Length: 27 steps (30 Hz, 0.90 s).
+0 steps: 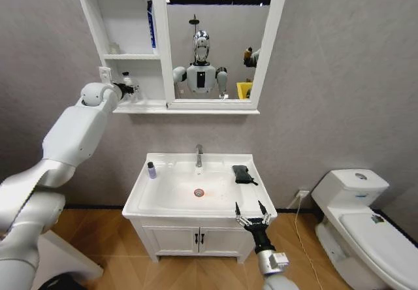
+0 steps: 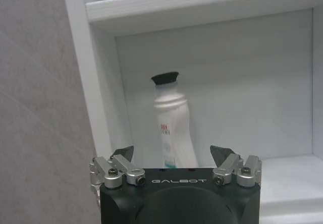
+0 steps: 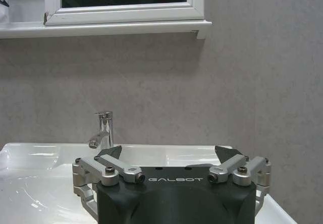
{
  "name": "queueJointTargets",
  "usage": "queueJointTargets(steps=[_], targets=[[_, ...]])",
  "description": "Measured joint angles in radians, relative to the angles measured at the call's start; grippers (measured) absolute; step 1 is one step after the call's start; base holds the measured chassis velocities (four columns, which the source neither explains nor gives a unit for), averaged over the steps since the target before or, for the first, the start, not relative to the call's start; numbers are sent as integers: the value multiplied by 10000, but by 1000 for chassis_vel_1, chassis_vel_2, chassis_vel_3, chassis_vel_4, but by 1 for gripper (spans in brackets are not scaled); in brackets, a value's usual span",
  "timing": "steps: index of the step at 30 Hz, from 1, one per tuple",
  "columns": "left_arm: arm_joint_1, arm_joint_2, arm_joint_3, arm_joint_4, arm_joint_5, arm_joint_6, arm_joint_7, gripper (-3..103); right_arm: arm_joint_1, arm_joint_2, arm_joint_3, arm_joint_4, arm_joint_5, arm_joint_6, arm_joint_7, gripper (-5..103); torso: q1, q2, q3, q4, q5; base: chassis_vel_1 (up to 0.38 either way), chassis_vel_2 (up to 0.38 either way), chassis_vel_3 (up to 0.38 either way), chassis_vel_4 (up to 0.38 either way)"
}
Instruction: Move facial cleanser and shampoo from washbasin to cabinet, then wipe washbasin with towel.
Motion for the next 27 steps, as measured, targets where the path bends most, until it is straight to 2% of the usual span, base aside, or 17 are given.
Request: queueJointTargets(steps=[2, 3, 5, 6, 8, 10, 11, 12, 14, 15, 16, 17, 20, 21, 24, 25, 27], targets=[[627, 321, -352, -756, -260, 59, -241, 93, 100, 5, -97, -39, -32, -46, 2, 100, 0, 0, 0, 1, -1, 0, 0, 0, 0], [627, 321, -352, -756, -260, 59, -241, 93, 100, 5, -97, -39, -32, -46, 2, 100, 0, 0, 0, 1, -1, 0, 0, 0, 0], [1465, 795, -802, -2079, -894, 4, -513, 99, 184, 7, -199, -42, -87, -106, 11, 100, 1, 0, -1, -8, 5, 0, 0, 0, 0], [1465, 795, -802, -2079, -894, 4, -513, 99, 184, 7, -199, -42, -87, -106, 11, 100, 1, 0, -1, -8, 5, 0, 0, 0, 0], [3175, 1793, -1192, -4081, -1972, -227, -1150, 100, 194, 7, -232, 71, -98, -206, 17, 100, 0, 0, -2, -2, 6, 0, 0, 0, 0], [3584, 1958, -1297, -4473, -2058, -270, -1200, 100, 198, 7, -242, 90, -104, -219, 19, 100, 0, 0, -1, -1, -4, 0, 0, 0, 0], [5129, 2449, -1710, -5819, -2052, -522, -1295, 100, 194, 15, -270, 128, -131, -238, 27, 100, 1, 0, 0, 8, -7, 0, 0, 0, 0], [5129, 2449, -1710, -5819, -2052, -522, -1295, 100, 194, 15, -270, 128, -131, -238, 27, 100, 1, 0, 0, 8, -7, 0, 0, 0, 0], [6591, 2565, -2090, -6810, -1724, -1127, -1400, 100, 195, 33, -298, 123, -180, -239, 31, 100, -4, 1, -3, 4, 9, 0, 0, 0, 0], [7745, 2393, -2320, -7236, -1132, -1729, -1514, 100, 177, 49, -309, 96, -213, -239, 45, 100, -5, 2, -3, 0, -2, 0, 0, 0, 0], [7745, 2393, -2320, -7236, -1132, -1729, -1514, 100, 177, 49, -309, 96, -213, -239, 45, 100, -5, 2, -3, 0, -2, 0, 0, 0, 0], [8349, 2147, -2438, -7288, -647, -2063, -1563, 103, 154, 59, -316, 87, -232, -237, 48, 100, -5, 1, -3, -2, 1, 0, 0, 0, 0], [9253, 1467, -2530, -6878, 259, -2570, -1615, 100, 87, 70, -303, 88, -255, -212, 50, 100, -4, 2, -2, -3, 8, 0, 0, 0, 0], [9253, 1467, -2530, -6878, 259, -2570, -1615, 100, 87, 70, -303, 88, -255, -212, 50, 100, -4, 2, -2, -3, 8, 0, 0, 0, 0], [9869, 18, -2485, -5219, 1580, -3211, -1227, 99, -19, 71, -204, 147, -244, -136, 53, 100, 3, 0, 0, -1, 1, 0, 0, 0, 0], [9869, 18, -2485, -5219, 1580, -3211, -1227, 99, -19, 71, -204, 147, -244, -136, 53, 100, 3, 0, 0, -1, 1, 0, 0, 0, 0], [9690, -1027, -2477, -3530, 2316, -3653, -920, 99, -115, 44, -86, 176, -201, -78, 68, 100, 2, 0, 1, -5, 1, 0, 0, 0, 0]])
